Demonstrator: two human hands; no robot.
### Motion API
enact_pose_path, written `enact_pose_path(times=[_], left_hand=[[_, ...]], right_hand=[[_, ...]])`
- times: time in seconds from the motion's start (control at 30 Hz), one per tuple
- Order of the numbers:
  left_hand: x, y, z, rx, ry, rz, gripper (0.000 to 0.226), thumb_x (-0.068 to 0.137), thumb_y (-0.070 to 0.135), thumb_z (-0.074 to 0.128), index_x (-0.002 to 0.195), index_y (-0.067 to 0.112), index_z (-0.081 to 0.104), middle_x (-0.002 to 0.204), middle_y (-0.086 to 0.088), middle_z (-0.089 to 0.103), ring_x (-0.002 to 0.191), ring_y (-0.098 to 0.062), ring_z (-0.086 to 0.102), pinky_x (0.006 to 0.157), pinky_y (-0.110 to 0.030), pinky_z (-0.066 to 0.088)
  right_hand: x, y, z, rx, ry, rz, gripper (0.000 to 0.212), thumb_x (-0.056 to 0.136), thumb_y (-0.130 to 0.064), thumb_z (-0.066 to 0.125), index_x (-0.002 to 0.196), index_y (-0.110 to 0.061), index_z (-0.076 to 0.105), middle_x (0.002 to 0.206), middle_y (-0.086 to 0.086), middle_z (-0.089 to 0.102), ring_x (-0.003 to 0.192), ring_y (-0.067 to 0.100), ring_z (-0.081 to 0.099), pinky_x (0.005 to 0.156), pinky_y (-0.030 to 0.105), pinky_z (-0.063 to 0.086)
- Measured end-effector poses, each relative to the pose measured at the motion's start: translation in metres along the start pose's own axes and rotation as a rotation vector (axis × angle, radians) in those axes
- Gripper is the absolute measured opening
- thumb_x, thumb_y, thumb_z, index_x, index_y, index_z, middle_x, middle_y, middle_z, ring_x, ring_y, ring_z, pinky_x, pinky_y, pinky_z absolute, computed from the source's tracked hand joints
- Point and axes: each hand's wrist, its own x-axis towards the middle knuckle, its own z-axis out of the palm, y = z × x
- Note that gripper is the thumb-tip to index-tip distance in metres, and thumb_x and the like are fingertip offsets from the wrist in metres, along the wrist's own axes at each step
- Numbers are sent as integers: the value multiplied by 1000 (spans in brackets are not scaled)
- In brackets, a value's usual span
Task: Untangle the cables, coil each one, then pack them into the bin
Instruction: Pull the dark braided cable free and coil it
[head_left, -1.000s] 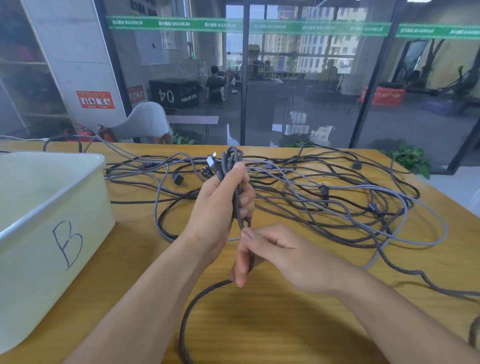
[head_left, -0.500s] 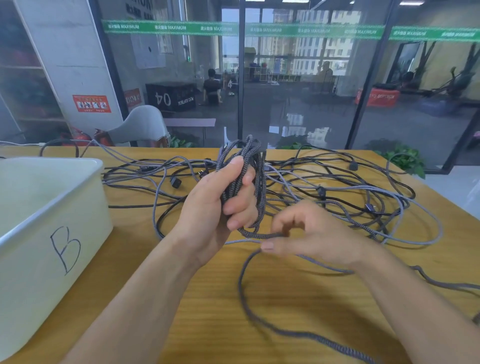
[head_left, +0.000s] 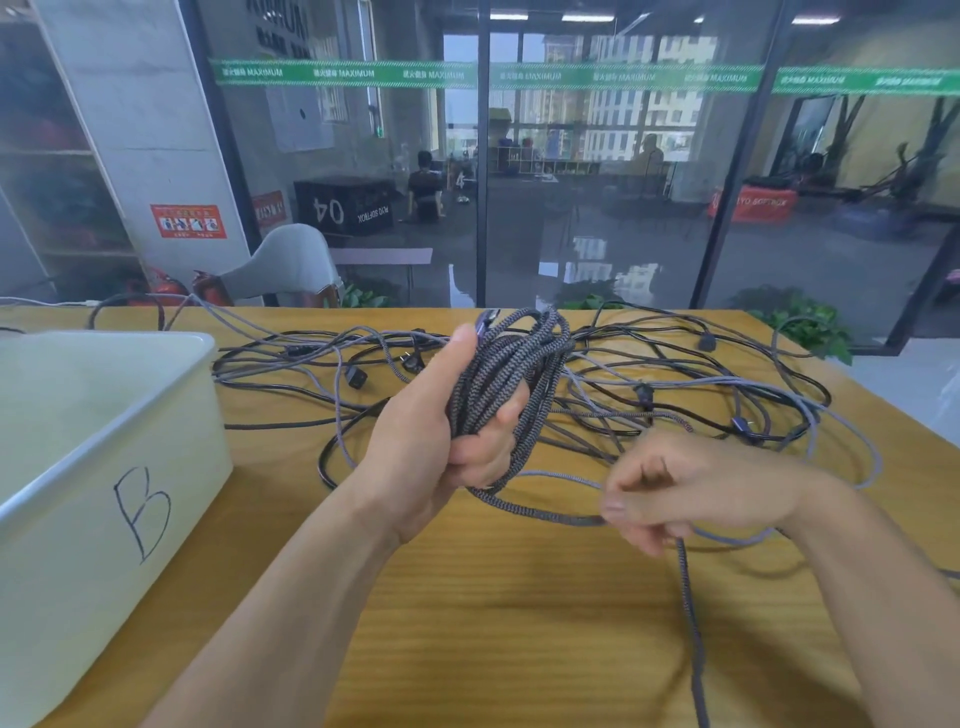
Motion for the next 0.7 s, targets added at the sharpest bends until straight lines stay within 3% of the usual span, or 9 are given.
enact_pose_path(times=[0.13, 0.27, 0.4, 0.47, 0.57, 0.7], left_hand=[[0, 0, -4, 29, -22, 20, 54, 101, 52, 40, 64, 16, 53, 43, 4, 22, 40, -14, 10, 51, -39, 9], [-1, -3, -6, 68, -132, 39, 48, 101, 47, 46, 66, 15, 55, 42, 5, 23, 40, -15, 12, 51, -39, 11], [0, -7, -5, 131, -248, 15, 47, 96, 50, 46, 65, 17, 58, 40, 6, 27, 39, -13, 16, 48, -37, 11], [1, -10, -3, 167, -292, -19, 47, 99, 47, 48, 64, 17, 58, 41, 6, 29, 39, -12, 16, 46, -35, 11], [2, -17, 2, 280, -303, -70, 48, 102, 42, 46, 63, 18, 58, 42, 3, 32, 39, -14, 19, 45, -29, 14], [6, -27, 7, 465, -248, -79, 50, 102, 47, 43, 70, 12, 59, 50, -2, 36, 44, -14, 26, 44, -21, 24]], right_hand=[[3, 4, 4, -124, -10, 245, 54, 95, -61, 63, 71, -14, 63, 61, 3, 60, 54, 17, 49, 58, 15, 43], [3, 11, 1, -167, 31, 449, 56, 92, -69, 57, 76, -16, 61, 60, -1, 56, 54, 16, 55, 63, 29, 59], [2, 17, -8, -128, 306, 542, 52, 95, -61, 62, 74, -14, 57, 56, -3, 43, 48, 16, 50, 63, 34, 56], [0, 18, -14, -114, 533, 539, 51, 90, -63, 68, 72, -17, 56, 52, -7, 40, 43, 16, 51, 65, 32, 50], [0, 15, -16, -1, 811, 417, 50, 84, -59, 77, 72, -15, 57, 58, -6, 42, 44, 11, 47, 63, 38, 60], [4, 4, -10, 166, 938, 258, 38, 89, -47, 78, 76, -16, 60, 53, -15, 39, 45, 6, 38, 56, 27, 54]])
